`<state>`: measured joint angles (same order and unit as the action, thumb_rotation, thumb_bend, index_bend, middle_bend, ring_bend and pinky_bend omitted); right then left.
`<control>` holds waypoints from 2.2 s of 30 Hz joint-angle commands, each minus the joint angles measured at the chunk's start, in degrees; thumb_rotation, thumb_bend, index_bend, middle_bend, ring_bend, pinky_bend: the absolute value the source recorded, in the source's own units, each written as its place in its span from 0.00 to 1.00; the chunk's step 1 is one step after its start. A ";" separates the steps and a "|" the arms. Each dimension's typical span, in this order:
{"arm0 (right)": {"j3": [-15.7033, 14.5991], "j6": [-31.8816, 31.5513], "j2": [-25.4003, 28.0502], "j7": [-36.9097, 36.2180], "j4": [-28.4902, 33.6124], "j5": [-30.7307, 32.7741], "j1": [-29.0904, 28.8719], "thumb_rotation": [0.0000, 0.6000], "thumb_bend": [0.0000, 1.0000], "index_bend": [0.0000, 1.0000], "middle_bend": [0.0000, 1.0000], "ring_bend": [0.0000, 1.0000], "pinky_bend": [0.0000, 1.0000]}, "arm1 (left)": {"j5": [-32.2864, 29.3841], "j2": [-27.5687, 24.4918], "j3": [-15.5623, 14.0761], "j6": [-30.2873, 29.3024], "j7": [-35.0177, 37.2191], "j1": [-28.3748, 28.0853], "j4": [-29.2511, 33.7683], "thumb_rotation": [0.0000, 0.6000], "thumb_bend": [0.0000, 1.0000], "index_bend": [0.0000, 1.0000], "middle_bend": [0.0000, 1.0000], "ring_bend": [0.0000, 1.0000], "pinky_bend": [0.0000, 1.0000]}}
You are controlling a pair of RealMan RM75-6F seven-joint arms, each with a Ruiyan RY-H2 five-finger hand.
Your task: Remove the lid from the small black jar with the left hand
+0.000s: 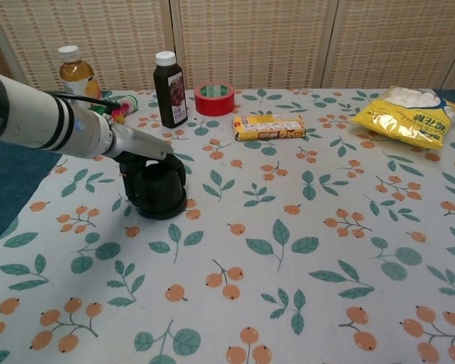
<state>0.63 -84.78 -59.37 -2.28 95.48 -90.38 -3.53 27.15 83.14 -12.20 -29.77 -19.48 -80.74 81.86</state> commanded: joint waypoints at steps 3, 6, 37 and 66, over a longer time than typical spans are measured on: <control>0.01 -0.02 0.01 -0.05 0.00 0.03 0.02 1.00 0.15 0.00 0.00 0.00 0.00 | 1.18 0.32 -0.38 -2.88 -1.12 0.75 1.03 1.00 0.39 0.30 0.30 0.22 0.53; -0.01 -0.06 -0.01 0.00 0.03 0.01 0.06 1.00 0.15 0.00 0.00 0.00 0.00 | 3.03 0.42 0.09 -4.38 -1.03 2.07 1.50 1.00 0.43 0.35 0.40 0.31 0.62; -0.30 1.18 -0.46 1.27 0.22 -0.08 -0.43 1.00 0.15 0.00 0.00 0.00 0.00 | 26.40 -3.58 7.56 -15.79 3.22 18.26 3.71 1.00 0.81 0.72 0.78 0.65 0.90; -0.55 1.62 -0.37 0.34 0.32 -0.46 -0.89 1.00 0.15 0.00 0.00 0.00 0.00 | 28.26 -13.63 13.41 -15.17 2.80 23.94 12.04 1.00 0.82 0.73 0.79 0.66 0.91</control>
<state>0.13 -83.11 -59.78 -1.86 95.82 -90.75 -4.48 51.79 74.10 -0.65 -42.04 -17.72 -57.91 88.97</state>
